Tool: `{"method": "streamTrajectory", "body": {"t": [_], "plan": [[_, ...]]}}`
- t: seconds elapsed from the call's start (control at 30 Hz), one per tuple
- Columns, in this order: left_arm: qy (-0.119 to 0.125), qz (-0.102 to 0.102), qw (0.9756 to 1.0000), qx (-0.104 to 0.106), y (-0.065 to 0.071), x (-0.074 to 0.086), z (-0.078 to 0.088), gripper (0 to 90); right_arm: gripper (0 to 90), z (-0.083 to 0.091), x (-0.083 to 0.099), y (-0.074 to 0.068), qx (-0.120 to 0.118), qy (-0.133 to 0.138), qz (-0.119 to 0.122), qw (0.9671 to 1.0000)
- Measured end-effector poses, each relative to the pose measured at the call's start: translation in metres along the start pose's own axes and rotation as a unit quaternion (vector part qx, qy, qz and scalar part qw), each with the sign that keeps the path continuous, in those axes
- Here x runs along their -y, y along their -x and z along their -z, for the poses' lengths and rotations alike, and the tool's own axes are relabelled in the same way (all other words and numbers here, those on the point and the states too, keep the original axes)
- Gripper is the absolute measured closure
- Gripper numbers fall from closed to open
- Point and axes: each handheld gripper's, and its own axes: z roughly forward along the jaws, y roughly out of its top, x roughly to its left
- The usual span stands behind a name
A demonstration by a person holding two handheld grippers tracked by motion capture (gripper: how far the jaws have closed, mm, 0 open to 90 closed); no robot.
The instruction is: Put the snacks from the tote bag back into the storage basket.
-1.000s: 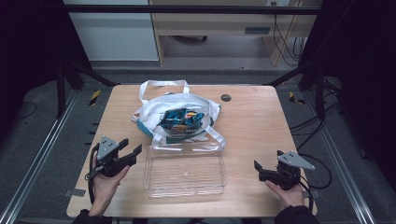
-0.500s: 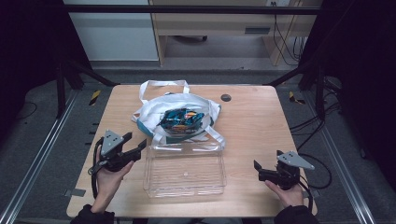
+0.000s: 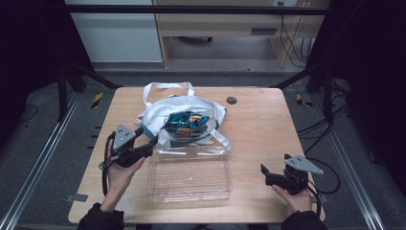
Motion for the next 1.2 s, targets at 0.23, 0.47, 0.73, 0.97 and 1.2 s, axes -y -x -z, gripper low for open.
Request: {"method": "streamTrajectory", "body": {"t": [0.23, 0.47, 0.73, 0.97, 1.2], "plan": [[0.002, -0.010, 0.9999, 0.009, 0.007, -0.008, -0.010, 37.2, 4.7, 0.000, 0.000, 0.000, 0.001, -0.001, 0.000, 1.0000], [0.000, -0.023, 0.9996, 0.013, 0.012, -0.014, -0.022, 37.5, 4.8, -0.001, 0.000, -0.001, 0.001, -0.001, 0.004, 1.0000], [-0.013, -0.033, 0.9992, 0.017, 0.015, -0.014, -0.034, 39.3, 4.9, -0.001, 0.000, -0.001, 0.001, -0.002, 0.004, 1.0000], [-0.016, -0.028, 0.9990, 0.029, 0.017, -0.017, -0.043, 42.8, 4.9, -0.002, 0.000, -0.001, 0.000, -0.004, 0.003, 1.0000], [-0.018, -0.027, 0.9986, 0.043, 0.019, -0.021, -0.050, 47.8, 4.9, -0.002, 0.000, -0.001, -0.001, -0.005, 0.005, 1.0000]]}}
